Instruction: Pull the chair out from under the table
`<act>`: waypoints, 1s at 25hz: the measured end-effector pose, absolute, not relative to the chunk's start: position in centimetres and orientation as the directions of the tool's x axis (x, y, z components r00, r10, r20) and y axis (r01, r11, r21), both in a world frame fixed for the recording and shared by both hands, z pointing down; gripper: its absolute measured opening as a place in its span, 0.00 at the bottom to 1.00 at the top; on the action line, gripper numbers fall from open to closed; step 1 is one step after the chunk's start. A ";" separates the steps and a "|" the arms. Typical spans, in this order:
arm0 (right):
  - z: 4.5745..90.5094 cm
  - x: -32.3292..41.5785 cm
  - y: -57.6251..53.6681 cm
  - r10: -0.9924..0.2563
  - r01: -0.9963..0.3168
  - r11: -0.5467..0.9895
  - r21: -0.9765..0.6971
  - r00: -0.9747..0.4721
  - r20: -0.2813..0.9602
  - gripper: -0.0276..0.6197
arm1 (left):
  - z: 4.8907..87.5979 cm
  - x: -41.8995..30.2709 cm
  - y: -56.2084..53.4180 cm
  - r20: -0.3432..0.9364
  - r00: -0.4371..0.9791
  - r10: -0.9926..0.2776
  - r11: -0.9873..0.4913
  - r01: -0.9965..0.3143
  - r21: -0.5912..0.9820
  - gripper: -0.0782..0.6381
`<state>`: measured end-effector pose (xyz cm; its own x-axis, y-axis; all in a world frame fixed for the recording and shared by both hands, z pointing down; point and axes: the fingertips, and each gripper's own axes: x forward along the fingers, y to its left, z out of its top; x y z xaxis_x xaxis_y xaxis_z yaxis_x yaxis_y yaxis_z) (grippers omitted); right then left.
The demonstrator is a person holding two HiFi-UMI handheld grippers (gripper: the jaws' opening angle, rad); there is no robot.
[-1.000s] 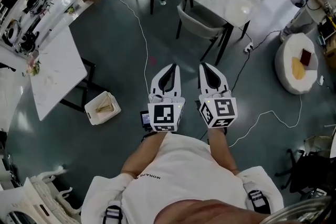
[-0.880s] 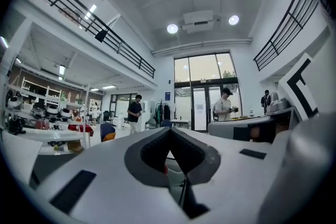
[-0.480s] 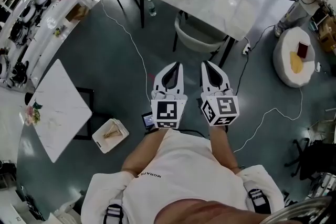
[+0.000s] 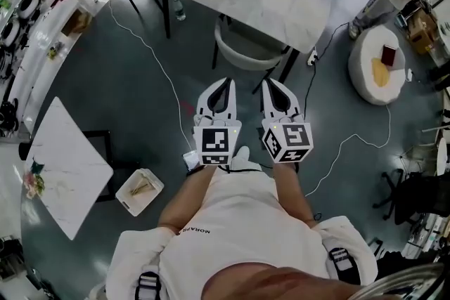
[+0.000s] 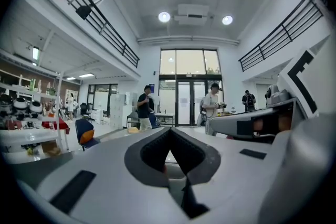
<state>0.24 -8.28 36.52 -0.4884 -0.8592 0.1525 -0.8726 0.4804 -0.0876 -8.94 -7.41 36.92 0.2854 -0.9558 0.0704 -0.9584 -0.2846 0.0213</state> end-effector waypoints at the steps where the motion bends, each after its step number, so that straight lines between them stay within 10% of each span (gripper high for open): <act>1: 36.6 0.4 -8.8 -0.861 -0.874 0.479 -0.085 -0.486 0.150 0.06 | 37.0 -8.8 -8.1 0.069 0.286 -0.956 -0.286 -0.958 0.014 0.12; 25: 50.8 6.4 -20.6 -0.706 -0.729 0.648 0.221 -0.466 0.533 0.07 | 49.2 -2.6 -21.6 0.460 0.359 -0.812 -0.578 -0.603 -0.549 0.12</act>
<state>6.43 -20.63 50.83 -0.4657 -0.7061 0.5335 -0.7292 0.6477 0.2208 -2.58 -21.55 49.22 0.3592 -0.8122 0.4597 -0.6034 -0.5779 -0.5494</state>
